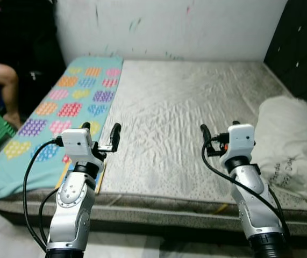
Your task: Clean up the room
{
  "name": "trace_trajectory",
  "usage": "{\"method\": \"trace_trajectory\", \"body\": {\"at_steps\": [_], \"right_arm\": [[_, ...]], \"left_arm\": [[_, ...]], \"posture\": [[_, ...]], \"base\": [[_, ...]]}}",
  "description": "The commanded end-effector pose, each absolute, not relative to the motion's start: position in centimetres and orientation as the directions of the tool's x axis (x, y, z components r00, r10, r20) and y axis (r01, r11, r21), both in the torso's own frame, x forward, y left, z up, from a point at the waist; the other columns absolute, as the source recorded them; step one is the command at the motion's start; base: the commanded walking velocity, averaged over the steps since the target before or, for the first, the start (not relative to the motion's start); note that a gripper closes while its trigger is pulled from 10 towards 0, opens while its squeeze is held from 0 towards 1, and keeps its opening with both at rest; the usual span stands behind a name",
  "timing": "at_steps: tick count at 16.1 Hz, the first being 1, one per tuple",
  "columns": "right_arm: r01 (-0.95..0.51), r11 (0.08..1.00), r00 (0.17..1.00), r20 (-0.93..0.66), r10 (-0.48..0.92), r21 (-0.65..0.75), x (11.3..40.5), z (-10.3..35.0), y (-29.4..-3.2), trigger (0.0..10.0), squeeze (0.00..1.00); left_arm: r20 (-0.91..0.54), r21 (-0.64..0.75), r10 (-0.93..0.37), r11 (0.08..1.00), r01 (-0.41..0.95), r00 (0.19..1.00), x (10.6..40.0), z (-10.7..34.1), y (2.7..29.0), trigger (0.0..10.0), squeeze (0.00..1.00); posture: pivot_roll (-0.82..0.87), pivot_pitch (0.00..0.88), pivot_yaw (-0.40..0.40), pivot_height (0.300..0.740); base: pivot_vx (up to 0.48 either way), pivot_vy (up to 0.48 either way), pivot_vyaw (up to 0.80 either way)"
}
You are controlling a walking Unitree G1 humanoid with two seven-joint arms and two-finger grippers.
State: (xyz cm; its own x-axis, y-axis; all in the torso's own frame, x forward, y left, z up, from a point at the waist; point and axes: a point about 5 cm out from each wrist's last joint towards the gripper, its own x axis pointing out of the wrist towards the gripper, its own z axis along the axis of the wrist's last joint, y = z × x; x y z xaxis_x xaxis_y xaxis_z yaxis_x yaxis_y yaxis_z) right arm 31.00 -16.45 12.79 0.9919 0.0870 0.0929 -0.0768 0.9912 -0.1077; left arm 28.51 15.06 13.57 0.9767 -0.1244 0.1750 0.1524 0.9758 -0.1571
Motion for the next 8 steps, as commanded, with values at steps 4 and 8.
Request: {"method": "trace_trajectory", "body": {"at_steps": [4, 8], "right_arm": [[-0.092, 0.993, 0.989, 0.105, 0.1, -0.072, 31.09, 13.32, -16.13, 10.0, 0.0], [-0.089, 0.983, 0.988, 0.111, 0.107, -0.16, 31.4, 13.42, -16.03, 10.0, 0.0]], "left_arm": [[0.193, -0.145, -0.139, 0.975, 0.168, 0.971, 28.46, 13.96, 15.14, 10.0, 0.0], [0.191, -0.149, -0.144, 0.973, 0.174, 0.971, 28.44, 13.93, 15.01, 10.0, 0.0]], "posture": [[-0.07, 0.0, 0.003, 0.74], [-0.07, 0.0, 0.002, 0.74]], "base": [[0.374, 0.0, 0.0], [0.387, 0.0, 0.0]]}}
